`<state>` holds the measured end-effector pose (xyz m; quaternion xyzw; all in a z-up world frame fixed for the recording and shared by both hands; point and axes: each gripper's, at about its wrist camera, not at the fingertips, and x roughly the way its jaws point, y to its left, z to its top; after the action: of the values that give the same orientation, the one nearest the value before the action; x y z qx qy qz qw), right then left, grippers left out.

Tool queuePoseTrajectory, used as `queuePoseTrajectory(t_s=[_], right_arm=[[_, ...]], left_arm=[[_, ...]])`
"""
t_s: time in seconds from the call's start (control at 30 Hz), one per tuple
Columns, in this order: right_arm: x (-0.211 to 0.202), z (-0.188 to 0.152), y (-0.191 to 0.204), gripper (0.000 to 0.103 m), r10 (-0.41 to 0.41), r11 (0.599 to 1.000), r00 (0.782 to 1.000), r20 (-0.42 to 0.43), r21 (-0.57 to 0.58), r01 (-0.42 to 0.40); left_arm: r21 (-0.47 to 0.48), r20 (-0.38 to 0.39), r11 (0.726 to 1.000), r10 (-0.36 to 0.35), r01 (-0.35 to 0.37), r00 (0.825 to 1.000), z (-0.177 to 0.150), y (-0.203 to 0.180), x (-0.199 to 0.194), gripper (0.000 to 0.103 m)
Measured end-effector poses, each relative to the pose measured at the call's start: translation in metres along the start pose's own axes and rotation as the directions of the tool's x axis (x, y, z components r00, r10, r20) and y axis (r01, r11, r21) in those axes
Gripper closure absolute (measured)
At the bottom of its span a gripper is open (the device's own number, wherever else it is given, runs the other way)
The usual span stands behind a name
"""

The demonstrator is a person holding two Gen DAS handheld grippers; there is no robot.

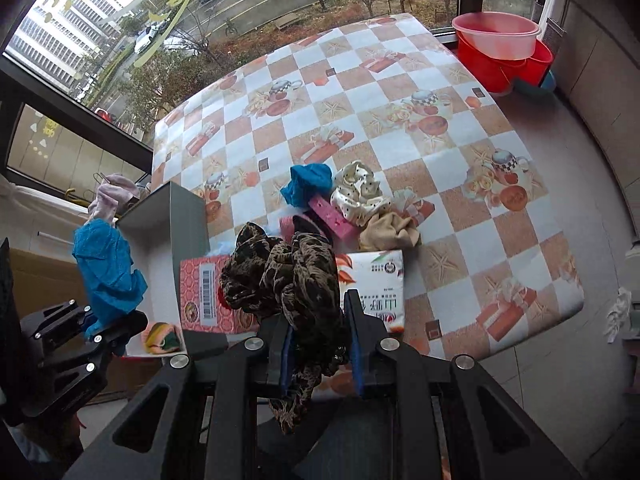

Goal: Organize soft objects
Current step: 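Carry the blue cloth and leopard scrunchie over the open box with both tools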

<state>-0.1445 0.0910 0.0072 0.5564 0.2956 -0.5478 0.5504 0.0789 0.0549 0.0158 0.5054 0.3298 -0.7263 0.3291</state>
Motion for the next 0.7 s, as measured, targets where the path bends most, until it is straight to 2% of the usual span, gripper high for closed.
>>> queuePoseTrajectory(t_s=[0.13, 0.3, 0.5, 0.7], right_arm=[[0.008, -0.024, 0.021, 0.08, 0.007, 0.999, 0.999, -0.052, -0.041, -0.009], [0.017, -0.041, 0.057, 0.08, 0.046, 0.993, 0.994, -0.096, -0.101, -0.056], [0.026, -0.041, 0.108, 0.08, 0.085, 0.974, 0.989, -0.124, -0.199, -0.108], [0.038, -0.033, 0.162, 0.08, 0.101, 0.938, 0.982, -0.161, -0.313, -0.147]], left_arm=[[-0.011, -0.006, 1.0, 0.01, -0.01, 1.0, -0.02, 0.011, 0.0, 0.08], [-0.143, 0.014, 0.989, 0.046, -0.044, 0.999, -0.041, 0.06, -0.012, 0.08], [-0.311, 0.019, 0.94, 0.153, -0.14, 0.988, -0.073, 0.134, -0.032, 0.08], [-0.42, 0.018, 0.89, 0.203, -0.176, 0.979, -0.1, 0.17, -0.04, 0.08]])
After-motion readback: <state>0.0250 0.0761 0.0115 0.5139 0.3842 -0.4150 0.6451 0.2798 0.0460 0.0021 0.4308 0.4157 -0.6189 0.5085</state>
